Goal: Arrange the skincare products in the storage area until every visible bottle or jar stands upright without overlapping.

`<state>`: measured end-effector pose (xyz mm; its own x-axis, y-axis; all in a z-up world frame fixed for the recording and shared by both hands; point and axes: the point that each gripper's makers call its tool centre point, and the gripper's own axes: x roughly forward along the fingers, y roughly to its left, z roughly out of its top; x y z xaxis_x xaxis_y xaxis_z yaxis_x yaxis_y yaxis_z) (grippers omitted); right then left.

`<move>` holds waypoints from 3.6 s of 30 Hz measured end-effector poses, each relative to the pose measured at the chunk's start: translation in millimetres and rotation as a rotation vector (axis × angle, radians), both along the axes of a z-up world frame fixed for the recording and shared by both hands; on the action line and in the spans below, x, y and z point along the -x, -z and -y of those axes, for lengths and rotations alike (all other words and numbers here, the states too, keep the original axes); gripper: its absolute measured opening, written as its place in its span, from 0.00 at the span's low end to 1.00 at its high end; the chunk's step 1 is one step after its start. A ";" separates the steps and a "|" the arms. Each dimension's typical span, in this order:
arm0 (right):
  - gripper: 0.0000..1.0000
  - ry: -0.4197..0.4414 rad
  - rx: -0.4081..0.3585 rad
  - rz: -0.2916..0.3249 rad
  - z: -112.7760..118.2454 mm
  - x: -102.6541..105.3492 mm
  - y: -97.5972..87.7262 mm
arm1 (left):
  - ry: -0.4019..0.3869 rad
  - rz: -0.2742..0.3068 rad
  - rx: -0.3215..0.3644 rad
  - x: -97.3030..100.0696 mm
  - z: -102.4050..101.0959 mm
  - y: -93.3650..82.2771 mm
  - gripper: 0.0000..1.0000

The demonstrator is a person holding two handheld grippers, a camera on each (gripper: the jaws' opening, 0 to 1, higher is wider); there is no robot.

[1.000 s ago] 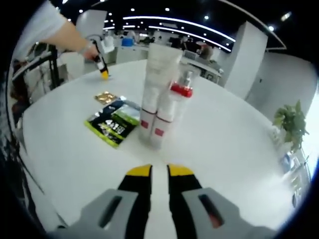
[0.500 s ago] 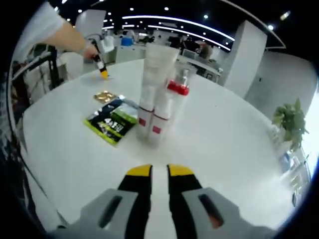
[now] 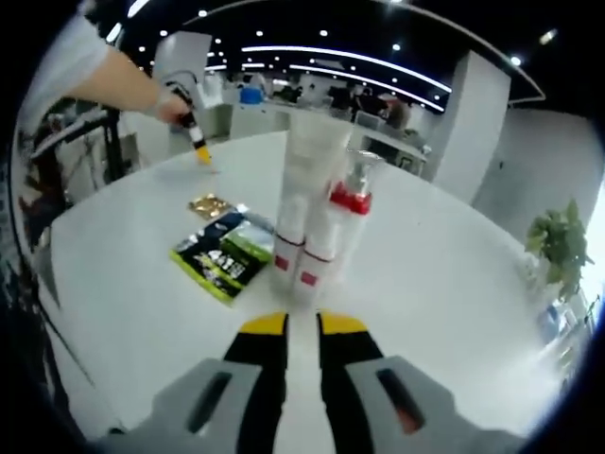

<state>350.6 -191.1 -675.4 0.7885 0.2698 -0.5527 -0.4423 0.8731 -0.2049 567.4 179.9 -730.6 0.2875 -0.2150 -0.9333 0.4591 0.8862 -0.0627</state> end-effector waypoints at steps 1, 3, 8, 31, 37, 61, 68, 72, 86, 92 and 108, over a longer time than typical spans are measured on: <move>0.10 -0.007 -0.002 0.003 -1.3 -1.2 -0.7 | -0.005 -0.001 -0.002 5.0 0.7 -1.5 0.41; 0.11 -0.034 -0.014 0.018 -7.1 -4.3 -3.8 | 0.006 0.004 -0.011 24.5 4.2 -7.0 0.41; 0.11 -0.108 -0.035 0.045 -23.1 -9.7 -9.7 | -0.009 0.009 -0.002 64.8 9.1 -17.8 0.41; 0.11 -0.423 -0.064 -0.086 -91.0 -0.1 9.0 | -0.238 0.154 0.102 211.4 42.7 -61.9 0.41; 0.11 -0.420 -0.089 -0.164 -96.8 -2.2 22.1 | -0.287 0.175 0.062 226.4 32.7 -55.6 0.41; 0.16 -0.325 -0.126 -0.074 -61.7 14.1 7.6 | -0.408 0.262 0.151 266.0 52.5 -33.6 0.41; 0.16 -0.256 -0.100 -0.059 -34.6 17.6 7.4 | -0.450 0.263 0.185 274.3 61.0 -22.7 0.41; 0.16 -0.236 -0.102 -0.035 -32.2 17.1 1.5 | -0.446 0.264 0.186 273.3 68.2 -19.0 0.41; 0.16 -0.219 -0.140 -0.031 -38.4 30.9 0.7 | -0.485 0.308 0.224 217.9 117.7 2.5 0.41; 0.16 -0.167 -0.132 -0.021 -20.6 29.4 -1.3 | -0.510 0.270 0.214 203.9 122.6 15.5 0.41; 0.16 -0.118 -0.109 -0.030 -3.1 23.8 2.8 | -0.534 0.211 0.197 194.2 132.1 31.4 0.41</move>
<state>326.9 -188.0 -678.2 0.7315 0.4194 -0.5376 -0.5476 0.8312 -0.0967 373.2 47.7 -762.0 0.5776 -0.1533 -0.8018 -0.0252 0.9784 -0.2053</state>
